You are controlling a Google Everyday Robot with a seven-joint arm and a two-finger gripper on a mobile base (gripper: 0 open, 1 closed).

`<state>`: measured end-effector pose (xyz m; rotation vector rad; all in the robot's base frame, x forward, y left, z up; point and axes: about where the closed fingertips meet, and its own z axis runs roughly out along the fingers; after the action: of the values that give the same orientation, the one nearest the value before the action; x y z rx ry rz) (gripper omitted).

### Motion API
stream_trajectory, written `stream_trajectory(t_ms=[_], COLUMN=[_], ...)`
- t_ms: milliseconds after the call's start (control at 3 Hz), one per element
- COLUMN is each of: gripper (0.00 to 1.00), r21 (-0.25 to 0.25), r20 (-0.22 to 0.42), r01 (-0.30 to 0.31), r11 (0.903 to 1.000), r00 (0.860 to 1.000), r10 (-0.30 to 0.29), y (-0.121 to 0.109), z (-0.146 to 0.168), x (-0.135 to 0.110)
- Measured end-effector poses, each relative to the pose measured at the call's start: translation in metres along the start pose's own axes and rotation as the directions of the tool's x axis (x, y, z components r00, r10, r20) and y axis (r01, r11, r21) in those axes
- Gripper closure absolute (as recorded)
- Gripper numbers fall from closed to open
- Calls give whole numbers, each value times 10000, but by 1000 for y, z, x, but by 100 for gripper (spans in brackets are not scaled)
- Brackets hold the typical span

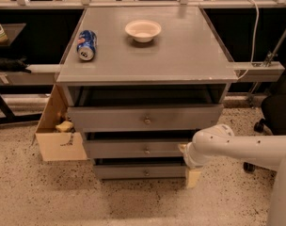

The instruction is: Open middle drawer

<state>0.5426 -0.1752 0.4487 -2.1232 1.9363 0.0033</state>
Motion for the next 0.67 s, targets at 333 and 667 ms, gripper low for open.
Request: stream_trajectory(t_ms=[333, 667], gripper=[0, 0], r21=[334, 676], r20=[261, 469], r01=[344, 776], r11=[9988, 9947], r00=[9990, 9956], r10=[-353, -808], y=[-28, -51], z=[15, 21], x=[5, 0])
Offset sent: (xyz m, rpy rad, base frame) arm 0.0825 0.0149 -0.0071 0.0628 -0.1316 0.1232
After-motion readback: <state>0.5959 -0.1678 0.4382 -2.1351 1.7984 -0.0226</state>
